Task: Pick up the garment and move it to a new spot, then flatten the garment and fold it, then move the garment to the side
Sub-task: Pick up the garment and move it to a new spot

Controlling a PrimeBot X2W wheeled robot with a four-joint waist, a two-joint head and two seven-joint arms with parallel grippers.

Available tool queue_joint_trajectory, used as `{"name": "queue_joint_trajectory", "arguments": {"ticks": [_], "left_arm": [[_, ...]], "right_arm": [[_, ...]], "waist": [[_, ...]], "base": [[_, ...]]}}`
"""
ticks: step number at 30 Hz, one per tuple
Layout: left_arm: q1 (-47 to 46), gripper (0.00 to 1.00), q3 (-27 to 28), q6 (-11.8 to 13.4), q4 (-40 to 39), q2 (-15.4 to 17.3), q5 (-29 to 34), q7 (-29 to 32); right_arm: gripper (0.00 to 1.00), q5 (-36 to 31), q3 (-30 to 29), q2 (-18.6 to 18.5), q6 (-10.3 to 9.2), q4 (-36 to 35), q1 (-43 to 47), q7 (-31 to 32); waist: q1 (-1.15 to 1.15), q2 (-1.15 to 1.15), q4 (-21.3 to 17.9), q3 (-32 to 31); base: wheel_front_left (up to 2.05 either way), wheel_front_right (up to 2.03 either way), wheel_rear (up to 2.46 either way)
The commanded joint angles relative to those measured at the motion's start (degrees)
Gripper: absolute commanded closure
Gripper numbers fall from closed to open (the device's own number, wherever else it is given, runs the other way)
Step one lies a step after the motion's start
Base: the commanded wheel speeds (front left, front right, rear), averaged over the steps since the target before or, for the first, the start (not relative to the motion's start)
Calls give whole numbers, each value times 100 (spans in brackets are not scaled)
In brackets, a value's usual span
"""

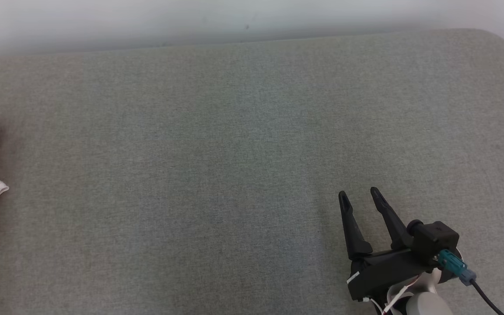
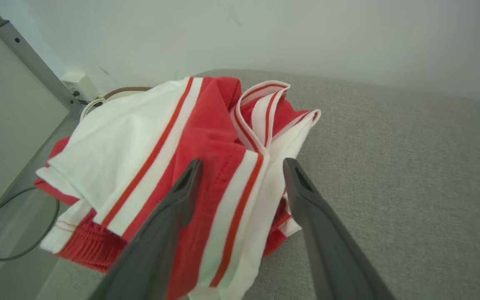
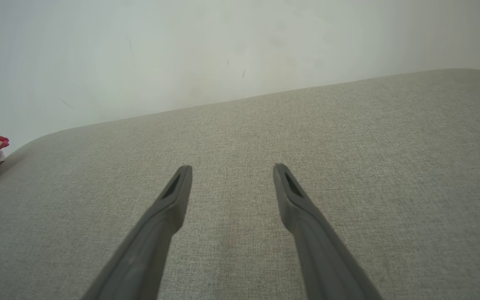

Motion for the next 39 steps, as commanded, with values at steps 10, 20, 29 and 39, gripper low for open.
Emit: {"name": "queue_joint_trajectory", "arguments": {"ticks": [10,20,29,39], "left_arm": [[-78,0,-61,14,943,138,10,10],[-382,100,-86,22,966,111,89,-978],[-587,100,-322,-51,-143,20,210,-1289],[-890,100,-684,-50,-1732,-64,315,-895]], "right_arm": [[0,-29,15,-8,4,-5,-55,21],[0,43,21,-8,4,70,49,39],[0,101,-33,-8,4,134,193,75],[0,180,-125,-8,4,186,280,33]], "waist": [[-1,-1,-70,19],[-1,-1,78,-227],[-1,-1,232,-549],[-1,-1,125,-728]], "base": [[0,0,0],[0,0,0],[0,0,0],[0,0,0]]}}
